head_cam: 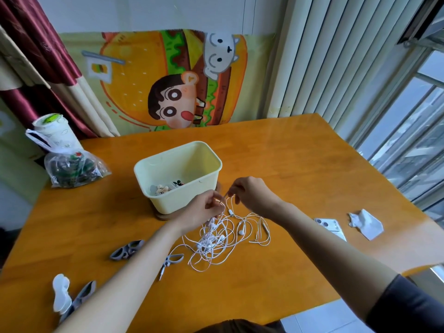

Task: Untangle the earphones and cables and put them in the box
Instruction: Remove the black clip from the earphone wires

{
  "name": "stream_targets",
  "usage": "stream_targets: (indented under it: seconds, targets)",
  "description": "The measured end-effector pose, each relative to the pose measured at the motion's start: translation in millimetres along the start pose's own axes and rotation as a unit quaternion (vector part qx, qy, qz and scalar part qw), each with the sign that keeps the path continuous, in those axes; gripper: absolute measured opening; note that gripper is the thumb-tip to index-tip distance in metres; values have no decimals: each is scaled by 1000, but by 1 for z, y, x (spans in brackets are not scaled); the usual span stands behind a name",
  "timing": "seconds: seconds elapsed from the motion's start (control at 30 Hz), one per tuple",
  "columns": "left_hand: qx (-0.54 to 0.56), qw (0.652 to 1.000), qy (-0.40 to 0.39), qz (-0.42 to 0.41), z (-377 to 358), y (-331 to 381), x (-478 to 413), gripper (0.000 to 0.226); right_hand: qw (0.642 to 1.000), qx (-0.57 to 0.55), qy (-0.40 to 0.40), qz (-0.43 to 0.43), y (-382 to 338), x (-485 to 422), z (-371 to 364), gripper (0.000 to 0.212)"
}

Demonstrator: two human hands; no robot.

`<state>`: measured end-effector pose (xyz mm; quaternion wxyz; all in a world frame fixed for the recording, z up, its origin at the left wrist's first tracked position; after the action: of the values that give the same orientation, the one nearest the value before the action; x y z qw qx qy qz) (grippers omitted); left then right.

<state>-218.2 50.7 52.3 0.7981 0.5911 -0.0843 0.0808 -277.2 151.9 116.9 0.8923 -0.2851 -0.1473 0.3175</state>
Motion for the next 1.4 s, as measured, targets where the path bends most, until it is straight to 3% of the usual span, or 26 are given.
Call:
stream_targets:
  seconds: [0.17,0.33,0.57,0.7,0.83,1.0,1.13,1.4]
  targets:
    - [-1,1000,15,-6,-1,-8,4,13,1000,0,13,1,-1,0,0,26]
    - [-11,996,90,-28,11,-9,2,23,999,0,37,7,-4,1,1,26]
    - [22,989,136,-52,22,-9,9,26,997,10,71,22,-10,-2,11,26]
    - [3,994,104,-43,18,-15,16,36,996,11,78,35,-16,-5,17,28]
    - [13,992,118,-45,19,-16,25,13,996,8,73,41,-20,-8,20,27]
    - [1,987,162,-23,28,-23,30,17,997,7,67,46,-22,-8,17,27]
    - [-26,986,165,-6,28,-28,31,4,997,2,64,49,-22,-7,15,27]
    - [-68,989,129,29,21,-30,31,16,996,-4,74,59,-21,-6,14,27]
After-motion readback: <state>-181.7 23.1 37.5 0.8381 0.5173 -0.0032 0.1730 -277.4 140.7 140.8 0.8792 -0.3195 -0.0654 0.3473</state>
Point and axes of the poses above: each hand's wrist, its own x-axis away from the middle knuckle, its own z-axis out of the back of the hand, y = z × x, the point moved 8 cm from there along -x, towards the middle knuckle, and after that the axes turned 2 degrees about z, right-handed, at the moved point
